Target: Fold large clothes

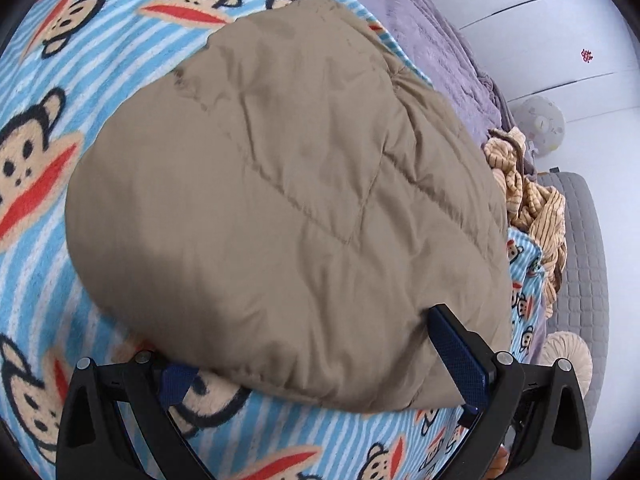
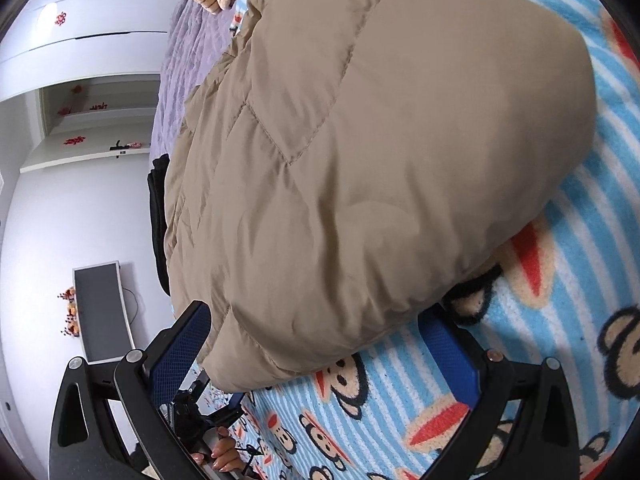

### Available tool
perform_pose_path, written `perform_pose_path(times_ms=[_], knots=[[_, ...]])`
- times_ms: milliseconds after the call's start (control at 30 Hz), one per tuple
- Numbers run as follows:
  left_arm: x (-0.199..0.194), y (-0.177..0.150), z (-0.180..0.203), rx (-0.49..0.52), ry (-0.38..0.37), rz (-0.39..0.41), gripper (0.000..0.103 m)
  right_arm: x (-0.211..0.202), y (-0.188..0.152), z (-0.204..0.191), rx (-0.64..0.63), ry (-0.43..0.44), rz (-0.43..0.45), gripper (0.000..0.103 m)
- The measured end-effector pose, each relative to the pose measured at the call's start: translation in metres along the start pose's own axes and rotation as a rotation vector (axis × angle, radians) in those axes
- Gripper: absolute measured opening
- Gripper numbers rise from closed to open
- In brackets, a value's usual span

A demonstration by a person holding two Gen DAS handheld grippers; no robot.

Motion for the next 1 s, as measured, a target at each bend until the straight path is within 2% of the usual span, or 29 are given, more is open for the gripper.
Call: perform_pose_path(times_ms=[200, 400, 467, 500, 533, 567, 600, 633, 733, 833, 1000], knots=[[0.018, 0.019, -0.001, -0.050, -0.007, 0.053, 0.103, 0.008, 0.017, -0.014, 0.018, 0.073, 0.014, 0.103], [0.032, 0.029, -0.012, -0.119, 0.006, 0.054, 0.102, 0.026, 0.031, -0.019, 0.031, 0.109, 0.013, 0.103], [0.028, 0.032, -0.011, -0.135, 0.009, 0.096, 0.077, 0.034, 0.033, -0.015, 0.054, 0.111, 0.015, 0.103], [0.024, 0.033, -0.010, -0.131, 0.011, 0.114, 0.056, 0.035, 0.033, -0.014, 0.064, 0.116, 0.018, 0.103], [0.021, 0.034, -0.009, -0.132, 0.003, 0.128, 0.040, 0.034, 0.033, -0.014, 0.077, 0.122, 0.021, 0.103], [0.017, 0.034, -0.007, -0.134, 0.002, 0.145, 0.036, 0.034, 0.033, -0.015, 0.088, 0.127, 0.020, 0.102], [0.013, 0.033, -0.003, -0.116, 0.017, 0.157, 0.030, 0.033, 0.033, -0.014, 0.094, 0.129, 0.017, 0.094], [0.010, 0.032, 0.004, -0.082, 0.043, 0.168, 0.026, 0.033, 0.033, -0.013, 0.101, 0.121, 0.009, 0.069], [-0.004, 0.026, 0.031, 0.060, 0.121, 0.202, 0.021, 0.030, 0.031, -0.012, 0.110, 0.141, -0.001, 0.040], [-0.021, 0.019, 0.056, 0.162, 0.139, 0.234, 0.021, 0.019, 0.026, -0.017, 0.077, 0.177, 0.005, 0.029], [-0.048, 0.001, 0.069, 0.192, 0.141, 0.271, 0.021, 0.001, 0.016, -0.021, 0.023, 0.200, -0.007, 0.027]])
Point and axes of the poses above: each gripper's, at about its wrist camera, not at the fingertips, and x roughly the way its jaws point, z to its right, y to its top, the point moved 5 cm from there along x, roughly the way its jaws point, and after that the axes turned 9 degrees about -y, right-handed, at the moved point
